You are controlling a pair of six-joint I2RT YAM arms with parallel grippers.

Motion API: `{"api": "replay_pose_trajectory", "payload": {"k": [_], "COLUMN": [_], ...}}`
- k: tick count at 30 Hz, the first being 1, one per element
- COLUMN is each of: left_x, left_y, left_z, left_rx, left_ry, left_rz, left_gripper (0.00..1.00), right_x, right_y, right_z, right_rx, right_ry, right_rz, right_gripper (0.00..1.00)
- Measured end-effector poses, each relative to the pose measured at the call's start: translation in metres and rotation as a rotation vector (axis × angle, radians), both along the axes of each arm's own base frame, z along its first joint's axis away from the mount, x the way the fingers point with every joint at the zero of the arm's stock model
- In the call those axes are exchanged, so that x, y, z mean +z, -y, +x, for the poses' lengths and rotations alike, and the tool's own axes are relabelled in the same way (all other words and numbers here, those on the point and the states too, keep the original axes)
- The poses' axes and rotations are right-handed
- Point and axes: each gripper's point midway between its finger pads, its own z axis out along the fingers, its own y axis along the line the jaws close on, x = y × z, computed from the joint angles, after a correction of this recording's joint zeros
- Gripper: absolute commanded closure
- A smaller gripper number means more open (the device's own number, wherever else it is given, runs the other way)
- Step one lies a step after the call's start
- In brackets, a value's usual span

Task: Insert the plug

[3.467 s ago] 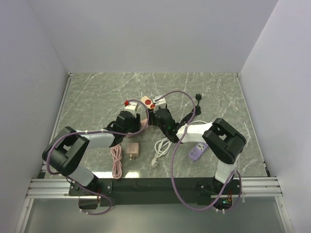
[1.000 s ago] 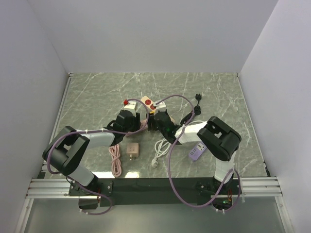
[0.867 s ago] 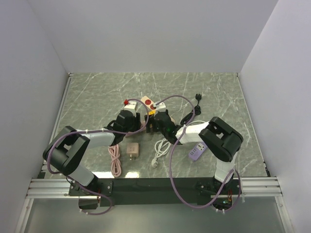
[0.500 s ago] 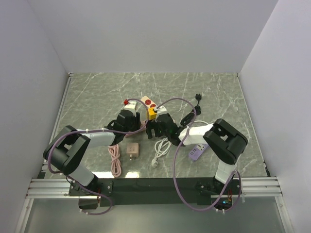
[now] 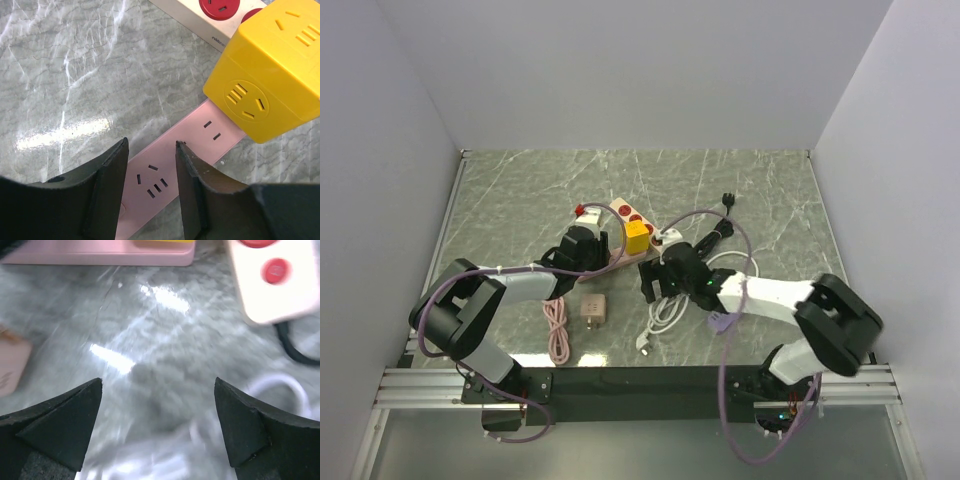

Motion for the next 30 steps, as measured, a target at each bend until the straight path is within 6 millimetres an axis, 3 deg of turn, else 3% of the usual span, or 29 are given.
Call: {"api": "replay_pose_trajectory", "payload": {"k": [3,6,12,15,23,30], "left_x": [0.0,0.0,0.0,0.0,0.0,0.0], "left_y": [0.0,0.0,0.001,0.001,0.001,0.001], "left_z": [0.0,0.0,0.0,0.0,-0.001,-0.001], "left_rx": [0.0,0.0,-0.004,-0.004,-0.005,-0.005], "left_ry": [0.0,0.0,-0.001,-0.001,-0.002,-0.001], "left_rz": [0.0,0.0,-0.002,-0.002,-0.002,-0.003], "left_gripper": [0.52,0.52,0.54,0.54,0.54,0.54], "right_x": [0.028,0.056,0.094,0.104,0.112,0.09], "right_y": [0.008,0.01,0.015,0.004,-0.033,-0.045], "right_z": [-0.007,0.0,0.05,0.072,0.096,0.108], "right_rx": [-0.005,-0.023,-0.089,-0.073,0.016,0.045], "right_ry": [0.026,0.069,0.121,0.138,0.123,0.079], "right_rz": [0.032,0.074,0.126,0.128,0.148,0.101], "right_gripper": [0.01,0.0,0.0,0.0,0.01,0.02]}}
